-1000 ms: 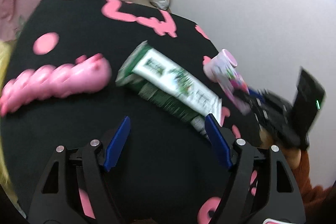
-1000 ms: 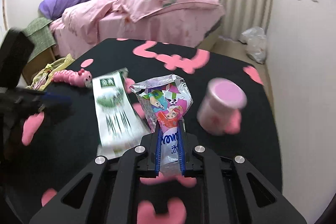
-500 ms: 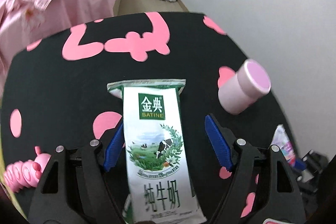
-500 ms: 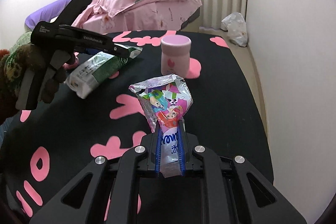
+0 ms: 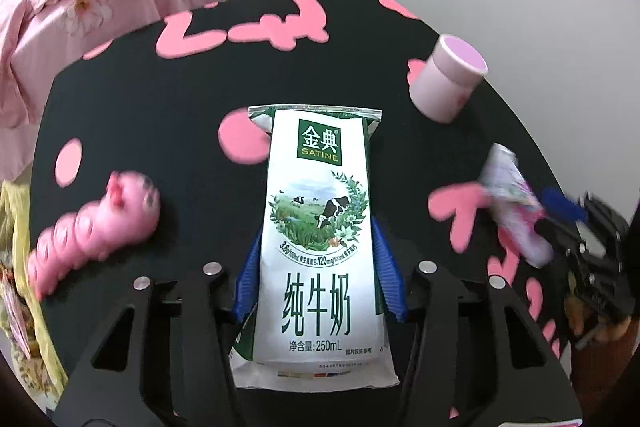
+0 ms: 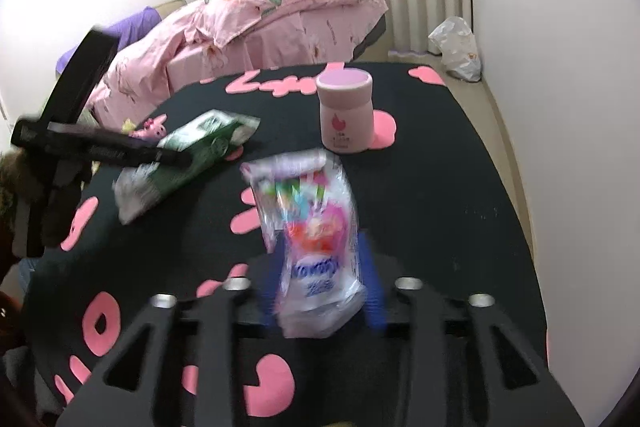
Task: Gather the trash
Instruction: 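Grasp the green-white Satine milk carton with the left tool while the right tool holds the tissue pack, then carry the milk carton and tissue pack over the yellow trash bag with both tools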
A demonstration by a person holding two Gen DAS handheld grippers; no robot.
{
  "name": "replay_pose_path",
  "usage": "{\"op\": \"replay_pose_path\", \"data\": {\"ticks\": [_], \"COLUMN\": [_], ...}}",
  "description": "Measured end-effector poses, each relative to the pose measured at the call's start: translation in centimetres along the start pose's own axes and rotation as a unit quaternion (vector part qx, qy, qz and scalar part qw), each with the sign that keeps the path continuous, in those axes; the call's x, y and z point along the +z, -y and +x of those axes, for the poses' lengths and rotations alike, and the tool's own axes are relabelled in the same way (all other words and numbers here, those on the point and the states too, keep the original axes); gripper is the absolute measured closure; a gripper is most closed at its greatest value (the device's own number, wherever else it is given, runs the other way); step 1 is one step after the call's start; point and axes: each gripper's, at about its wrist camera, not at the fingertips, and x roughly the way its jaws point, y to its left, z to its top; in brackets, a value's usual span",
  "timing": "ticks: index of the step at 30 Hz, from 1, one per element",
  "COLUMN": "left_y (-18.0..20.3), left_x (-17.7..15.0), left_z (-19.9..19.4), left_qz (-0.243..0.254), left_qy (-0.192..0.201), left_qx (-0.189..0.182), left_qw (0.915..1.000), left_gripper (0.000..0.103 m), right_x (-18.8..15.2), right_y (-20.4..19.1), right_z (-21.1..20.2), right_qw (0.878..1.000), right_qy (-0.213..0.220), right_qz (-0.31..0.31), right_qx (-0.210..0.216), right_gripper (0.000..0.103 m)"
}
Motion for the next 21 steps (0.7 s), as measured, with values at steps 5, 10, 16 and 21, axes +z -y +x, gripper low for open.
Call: {"op": "replay_pose_path", "data": {"ticks": [5, 10, 16, 21], "left_y": [0.4, 1.4, 2.6, 2.2], "left_x": [-2.7, -2.1, -0.4, 1.5], "left_z": [-1.4, -1.2, -0.2, 2.0], "left_qz": [0.017, 0.036, 0.06, 0.048], "left_qy": [-0.004, 0.009, 0.004, -0.018], "left_qx": [-0.018, -0.02, -0.011, -0.006], "left_qw": [0.9997, 0.9991, 0.9981, 0.9987], "left_gripper": [0.055, 0.047, 0.046, 0.046], "right_x": [0.4, -0.2, -0.5, -0.4], "right_y": [-0.1, -0.7, -0.4, -0.4], "right_z": [-0.3, 1.0, 2.0, 1.3], "right_qw": [1.0, 0.998, 0.997, 0.998], "right_qy": [-0.011, -0.051, -0.061, -0.053], "right_qz": [-0.011, -0.045, -0.042, -0.041], "right_qx": [0.007, -0.005, 0.004, 0.008], "right_gripper": [0.046, 0.046, 0.074, 0.086]}}
